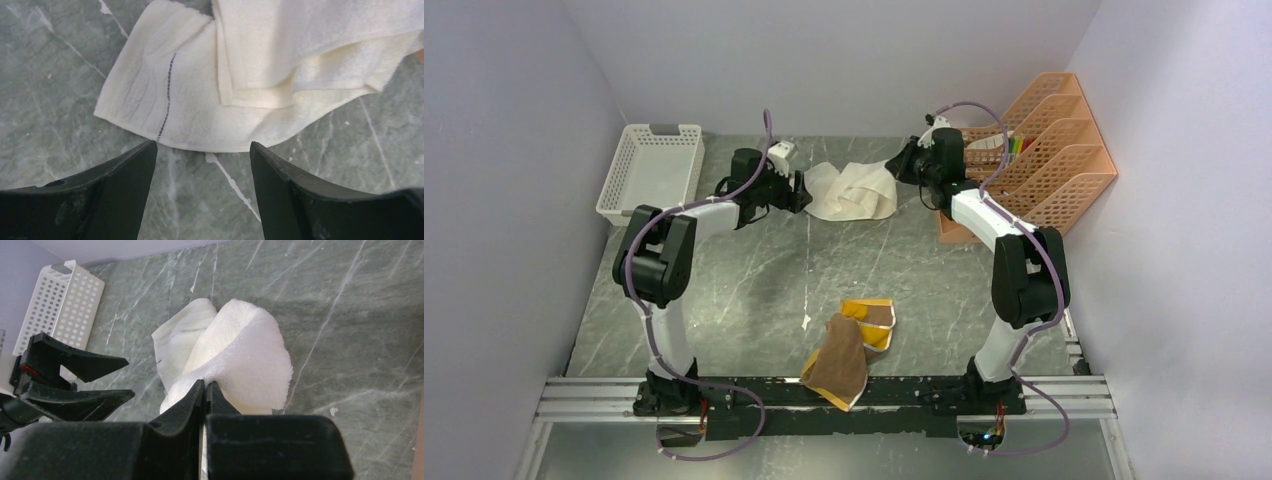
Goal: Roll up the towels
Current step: Flatten out the towel at the center of the board.
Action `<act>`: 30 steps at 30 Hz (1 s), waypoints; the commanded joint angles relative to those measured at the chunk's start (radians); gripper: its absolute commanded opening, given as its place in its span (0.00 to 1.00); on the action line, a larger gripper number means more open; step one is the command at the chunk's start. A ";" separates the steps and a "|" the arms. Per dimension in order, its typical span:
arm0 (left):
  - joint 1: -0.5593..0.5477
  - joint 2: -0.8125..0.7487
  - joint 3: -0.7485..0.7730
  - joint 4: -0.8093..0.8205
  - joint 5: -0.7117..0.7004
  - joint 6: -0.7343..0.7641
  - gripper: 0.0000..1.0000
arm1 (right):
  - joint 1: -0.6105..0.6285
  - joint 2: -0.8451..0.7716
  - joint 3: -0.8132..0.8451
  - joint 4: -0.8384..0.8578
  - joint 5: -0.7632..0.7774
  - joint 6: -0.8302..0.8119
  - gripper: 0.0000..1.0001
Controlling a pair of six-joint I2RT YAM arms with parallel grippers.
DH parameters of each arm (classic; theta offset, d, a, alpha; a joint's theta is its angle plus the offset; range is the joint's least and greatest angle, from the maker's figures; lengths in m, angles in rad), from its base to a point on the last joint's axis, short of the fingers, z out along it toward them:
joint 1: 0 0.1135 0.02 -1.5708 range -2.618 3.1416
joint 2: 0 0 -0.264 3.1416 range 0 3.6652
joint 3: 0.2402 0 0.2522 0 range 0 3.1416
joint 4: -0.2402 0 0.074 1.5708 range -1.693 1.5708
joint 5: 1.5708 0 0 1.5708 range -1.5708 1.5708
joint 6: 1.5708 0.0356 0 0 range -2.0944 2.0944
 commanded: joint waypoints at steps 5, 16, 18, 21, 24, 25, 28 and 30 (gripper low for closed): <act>0.011 0.114 0.156 -0.074 -0.254 0.071 0.82 | -0.009 -0.026 -0.012 0.012 -0.035 0.006 0.00; 0.040 0.324 0.429 -0.199 -0.214 0.012 0.75 | -0.010 -0.032 -0.030 -0.003 -0.033 -0.010 0.00; 0.040 0.371 0.494 -0.256 -0.212 0.015 0.72 | -0.009 -0.035 -0.034 -0.004 -0.030 -0.011 0.00; 0.040 0.405 0.515 -0.281 -0.223 0.015 0.69 | -0.009 -0.040 -0.037 -0.007 -0.026 -0.014 0.00; 0.040 0.408 0.493 -0.275 -0.225 0.013 0.63 | -0.010 -0.040 -0.038 -0.007 -0.024 -0.016 0.00; 0.038 0.408 0.484 -0.272 -0.228 0.012 0.60 | -0.010 -0.040 -0.040 -0.007 -0.024 -0.015 0.00; 0.038 0.410 0.452 -0.266 -0.236 0.014 0.49 | -0.010 -0.038 -0.044 -0.006 -0.024 -0.014 0.00; 0.038 0.414 0.433 -0.263 -0.227 0.012 0.36 | -0.009 -0.039 -0.046 -0.011 -0.020 -0.017 0.00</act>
